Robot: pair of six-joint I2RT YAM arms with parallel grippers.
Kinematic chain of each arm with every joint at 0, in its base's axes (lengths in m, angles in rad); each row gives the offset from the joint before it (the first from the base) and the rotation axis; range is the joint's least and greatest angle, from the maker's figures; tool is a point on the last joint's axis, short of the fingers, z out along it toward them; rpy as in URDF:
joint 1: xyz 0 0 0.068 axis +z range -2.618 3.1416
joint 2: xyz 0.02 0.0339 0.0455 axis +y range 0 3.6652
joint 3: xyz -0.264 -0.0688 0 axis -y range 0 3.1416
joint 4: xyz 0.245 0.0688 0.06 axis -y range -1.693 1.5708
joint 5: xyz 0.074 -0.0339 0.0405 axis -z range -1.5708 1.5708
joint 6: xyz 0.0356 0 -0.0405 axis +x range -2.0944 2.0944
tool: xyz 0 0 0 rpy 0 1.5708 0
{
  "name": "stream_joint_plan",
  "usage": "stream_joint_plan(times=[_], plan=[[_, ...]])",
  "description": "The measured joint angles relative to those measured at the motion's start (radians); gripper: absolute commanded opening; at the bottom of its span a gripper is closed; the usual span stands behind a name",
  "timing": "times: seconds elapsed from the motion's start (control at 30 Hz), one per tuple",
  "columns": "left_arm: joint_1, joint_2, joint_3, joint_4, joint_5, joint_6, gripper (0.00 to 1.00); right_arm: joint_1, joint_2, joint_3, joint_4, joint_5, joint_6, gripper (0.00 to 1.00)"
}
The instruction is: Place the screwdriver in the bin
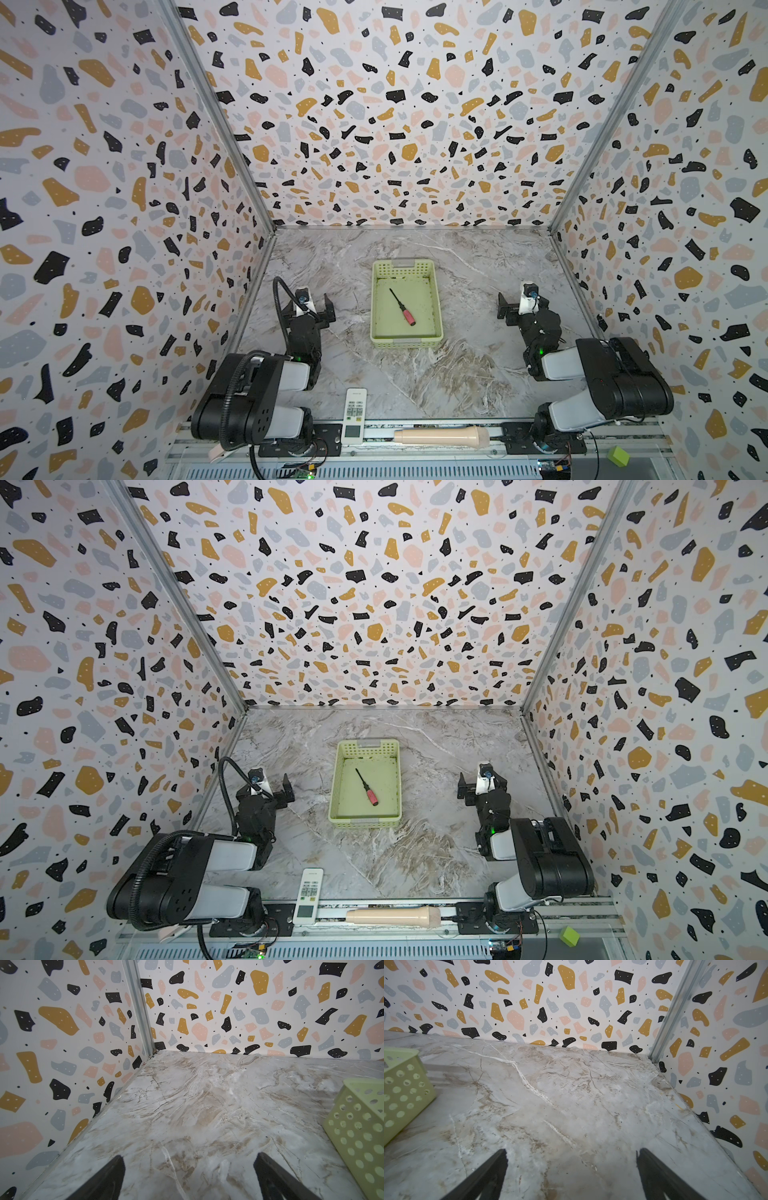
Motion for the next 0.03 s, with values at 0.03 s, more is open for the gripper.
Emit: stream_joint_plan(times=[0.03], plan=[[0.0, 0.0, 0.0, 0.0, 0.0, 0.0, 1.0, 0.0, 0.0, 0.0, -0.001, 0.0, 0.0, 0.99]])
